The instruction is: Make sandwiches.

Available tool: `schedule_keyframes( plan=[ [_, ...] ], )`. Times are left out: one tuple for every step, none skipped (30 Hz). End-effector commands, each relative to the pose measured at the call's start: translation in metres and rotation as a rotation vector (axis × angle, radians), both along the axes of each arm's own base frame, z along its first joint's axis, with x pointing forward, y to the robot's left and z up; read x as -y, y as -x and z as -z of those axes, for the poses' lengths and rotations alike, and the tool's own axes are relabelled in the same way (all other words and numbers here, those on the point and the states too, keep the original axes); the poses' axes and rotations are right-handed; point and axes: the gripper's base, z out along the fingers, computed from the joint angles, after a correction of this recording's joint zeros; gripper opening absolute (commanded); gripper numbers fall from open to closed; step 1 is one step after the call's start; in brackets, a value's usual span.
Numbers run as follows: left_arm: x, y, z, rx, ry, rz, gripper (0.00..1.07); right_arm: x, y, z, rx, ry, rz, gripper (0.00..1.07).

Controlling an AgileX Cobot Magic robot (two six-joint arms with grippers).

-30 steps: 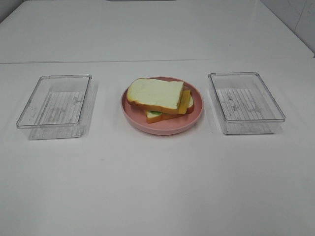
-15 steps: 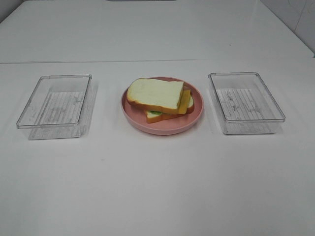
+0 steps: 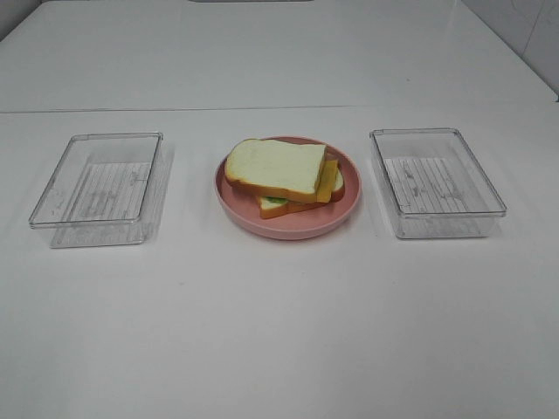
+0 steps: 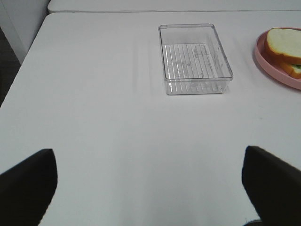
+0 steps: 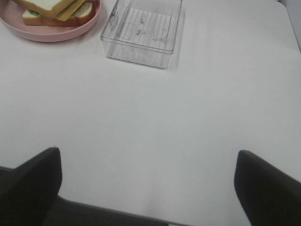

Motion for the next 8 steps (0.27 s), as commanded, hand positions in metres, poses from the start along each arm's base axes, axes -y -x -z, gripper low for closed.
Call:
schedule_keyframes(
  plan=[
    [0.0006, 0.0020, 0.0000, 0.022, 0.004, 0.012, 1.01, 0.0002, 0.0033, 0.0002, 0.031, -0.001, 0.004, 0.97],
    [0.0006, 0.0020, 0.0000, 0.022, 0.004, 0.012, 1.01, 0.0002, 0.0033, 0.0002, 0.031, -0.001, 0.004, 0.97],
    [0.0006, 0.0020, 0.0000, 0.022, 0.004, 0.012, 1.01, 0.0002, 0.0033, 0.0002, 0.031, -0.001, 0.004, 0.97],
    [0.0006, 0.0020, 0.0000, 0.022, 0.004, 0.012, 1.01, 0.0002, 0.0033, 0.0002, 0.031, -0.001, 0.004, 0.97],
    [0.0006, 0.0020, 0.0000, 0.022, 0.004, 0.012, 1.01, 0.0002, 0.0033, 0.0002, 0.031, -0.001, 0.004, 0.97],
    [0.0006, 0.0020, 0.0000, 0.022, 0.004, 0.012, 1.01, 0.0002, 0.0033, 0.0002, 0.031, -0.001, 0.004, 0.97],
    [0.0006, 0.0020, 0.0000, 0.022, 0.004, 0.012, 1.01, 0.0002, 0.0033, 0.0002, 0.031, -0.001, 0.004, 0.97],
    [0.0006, 0.0020, 0.0000, 0.022, 0.004, 0.012, 1.01, 0.0002, 0.0033, 0.0002, 0.031, -0.001, 0.004, 0.97]
  ],
)
